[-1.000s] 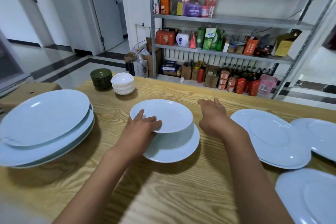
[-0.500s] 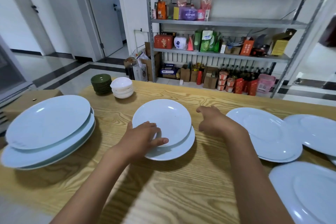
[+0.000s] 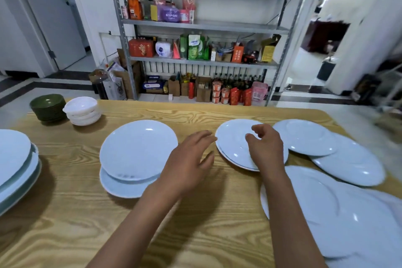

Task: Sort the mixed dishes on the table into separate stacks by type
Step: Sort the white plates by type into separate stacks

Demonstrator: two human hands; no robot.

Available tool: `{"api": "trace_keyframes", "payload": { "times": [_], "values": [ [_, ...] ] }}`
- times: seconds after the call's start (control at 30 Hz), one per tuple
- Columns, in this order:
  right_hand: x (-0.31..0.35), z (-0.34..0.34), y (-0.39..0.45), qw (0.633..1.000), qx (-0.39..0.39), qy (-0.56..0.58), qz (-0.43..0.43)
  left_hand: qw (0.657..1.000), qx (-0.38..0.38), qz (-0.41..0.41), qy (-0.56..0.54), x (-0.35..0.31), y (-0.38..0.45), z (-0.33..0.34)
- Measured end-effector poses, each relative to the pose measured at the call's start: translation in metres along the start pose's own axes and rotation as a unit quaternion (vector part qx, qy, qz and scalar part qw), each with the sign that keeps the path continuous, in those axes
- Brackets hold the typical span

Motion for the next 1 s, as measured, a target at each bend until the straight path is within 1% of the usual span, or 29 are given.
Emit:
{"api": "trace_keyframes", "payload": {
  "times": [0.07, 0.17, 0.27, 0.33, 0.4, 0.47, 0.57, 0.67, 0.8, 0.93, 1.0],
  "values": [
    [-0.020, -0.020, 0.009, 0.998, -0.021, -0.047, 0.026, 0.997, 0.000, -0.010, -0.072, -0.008, 0.006, 0.025],
    [-0.042, -0.025, 0.023, 0.991, 0.000, -0.128, 0.041, 0.989, -0.007, -0.059, -0.136, -0.006, 0.014, 0.056],
    [-0.054, -0.017, 0.033, 0.979, 0.035, -0.198, 0.042, 0.984, -0.025, -0.100, -0.148, 0.008, 0.016, 0.079],
    [-0.060, -0.009, 0.041, 0.968, 0.064, -0.241, 0.042, 0.983, 0.000, -0.122, -0.135, 0.020, 0.015, 0.098],
    [-0.069, -0.002, 0.048, 0.955, 0.102, -0.272, 0.063, 0.978, 0.025, -0.151, -0.142, 0.032, 0.012, 0.110],
    [-0.076, 0.002, 0.052, 0.944, 0.141, -0.284, 0.090, 0.975, 0.038, -0.154, -0.155, 0.033, 0.010, 0.113],
    [-0.078, 0.008, 0.057, 0.937, 0.173, -0.284, 0.104, 0.974, 0.049, -0.149, -0.165, 0.029, 0.010, 0.110],
    [-0.078, 0.013, 0.059, 0.943, 0.175, -0.262, 0.108, 0.965, 0.031, -0.157, -0.206, 0.030, 0.011, 0.107],
    [-0.076, 0.016, 0.055, 0.958, 0.166, -0.202, 0.121, 0.931, -0.002, -0.210, -0.299, 0.040, 0.007, 0.100],
    [-0.074, 0.015, 0.050, 0.971, 0.149, -0.116, 0.145, 0.915, -0.046, -0.244, -0.318, 0.038, 0.000, 0.087],
    [-0.075, 0.016, 0.047, 0.972, 0.151, -0.085, 0.159, 0.883, -0.067, -0.280, -0.370, 0.035, -0.003, 0.081]
  ]
}}
Point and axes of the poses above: each hand's wrist, its own y-axis towards the middle knuckle, its own z-axis out of the palm, x = y × z, the point moved 10 cm from there along y, towards the middle knuckle, and after that the axes turned 3 degrees about -z, right-handed, at the moved point
